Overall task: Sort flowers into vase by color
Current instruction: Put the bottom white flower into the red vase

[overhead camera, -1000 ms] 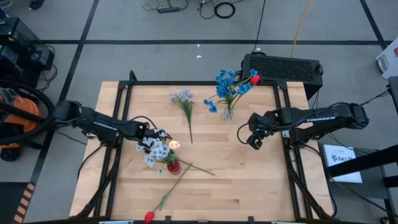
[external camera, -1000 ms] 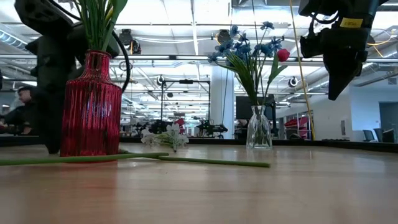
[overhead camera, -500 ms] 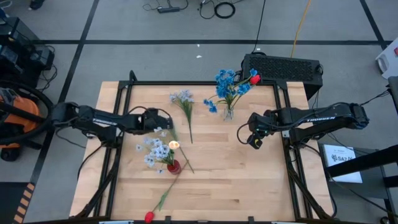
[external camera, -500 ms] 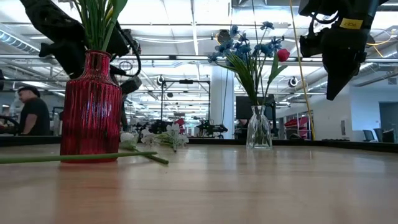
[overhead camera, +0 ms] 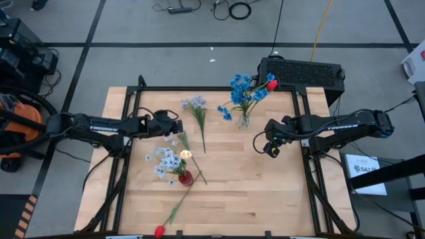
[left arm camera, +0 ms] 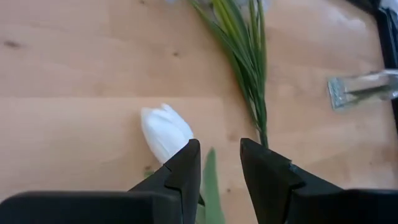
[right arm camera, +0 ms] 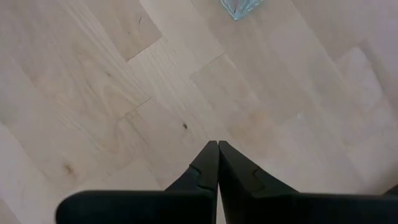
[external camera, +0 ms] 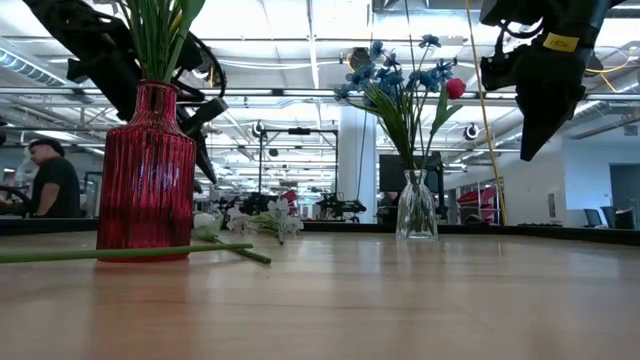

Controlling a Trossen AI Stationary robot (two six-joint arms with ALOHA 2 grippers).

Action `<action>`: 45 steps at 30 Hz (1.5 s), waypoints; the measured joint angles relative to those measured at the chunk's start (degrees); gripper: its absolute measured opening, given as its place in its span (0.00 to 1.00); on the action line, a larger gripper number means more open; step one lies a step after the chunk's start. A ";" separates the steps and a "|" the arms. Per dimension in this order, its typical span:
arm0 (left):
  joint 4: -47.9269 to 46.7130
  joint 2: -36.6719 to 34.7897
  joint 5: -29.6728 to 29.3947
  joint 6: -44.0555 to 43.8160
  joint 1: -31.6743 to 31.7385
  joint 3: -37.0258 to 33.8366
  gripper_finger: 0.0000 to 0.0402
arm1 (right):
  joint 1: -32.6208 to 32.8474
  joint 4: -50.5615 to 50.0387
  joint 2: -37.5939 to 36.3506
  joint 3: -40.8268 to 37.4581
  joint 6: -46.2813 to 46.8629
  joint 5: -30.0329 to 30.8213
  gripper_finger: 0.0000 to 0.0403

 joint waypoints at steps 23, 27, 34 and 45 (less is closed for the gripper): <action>-2.63 11.40 11.80 -14.74 -0.57 4.02 0.30 | 0.01 0.72 0.00 0.00 -2.95 3.00 0.00; -13.29 12.31 11.80 -13.12 -0.57 7.74 0.30 | 0.00 0.72 0.00 0.00 -3.68 3.02 0.00; -16.68 12.34 11.75 -18.01 -0.57 8.92 0.30 | -0.02 0.69 0.00 0.00 -3.68 4.21 0.00; -12.94 12.32 9.84 -17.49 -0.57 8.92 0.30 | 0.01 0.66 0.00 -0.02 -3.86 4.19 0.00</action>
